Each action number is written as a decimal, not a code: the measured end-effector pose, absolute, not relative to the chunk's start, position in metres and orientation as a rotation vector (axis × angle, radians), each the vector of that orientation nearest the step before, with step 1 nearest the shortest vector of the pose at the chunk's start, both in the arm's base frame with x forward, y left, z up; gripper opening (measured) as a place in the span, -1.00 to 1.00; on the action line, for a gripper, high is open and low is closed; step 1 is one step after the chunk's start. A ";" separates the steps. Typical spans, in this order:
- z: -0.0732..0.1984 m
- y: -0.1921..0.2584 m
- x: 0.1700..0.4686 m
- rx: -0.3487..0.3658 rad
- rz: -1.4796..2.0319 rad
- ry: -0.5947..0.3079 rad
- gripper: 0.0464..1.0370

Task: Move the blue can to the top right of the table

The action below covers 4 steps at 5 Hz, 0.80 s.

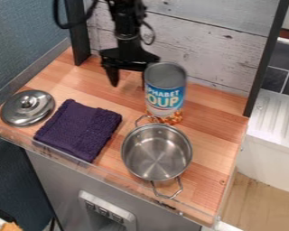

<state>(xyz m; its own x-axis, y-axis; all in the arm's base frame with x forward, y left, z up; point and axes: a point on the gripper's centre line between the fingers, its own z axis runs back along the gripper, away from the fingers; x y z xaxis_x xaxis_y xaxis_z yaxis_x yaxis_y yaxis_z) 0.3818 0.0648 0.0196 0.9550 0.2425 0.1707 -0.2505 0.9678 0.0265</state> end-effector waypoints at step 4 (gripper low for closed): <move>0.026 0.036 0.406 0.045 0.103 -0.167 0.93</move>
<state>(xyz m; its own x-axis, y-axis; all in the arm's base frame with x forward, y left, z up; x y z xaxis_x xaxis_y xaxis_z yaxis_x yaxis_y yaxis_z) 0.4056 0.0359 0.0261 0.9809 0.0982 0.1682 -0.1058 0.9937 0.0364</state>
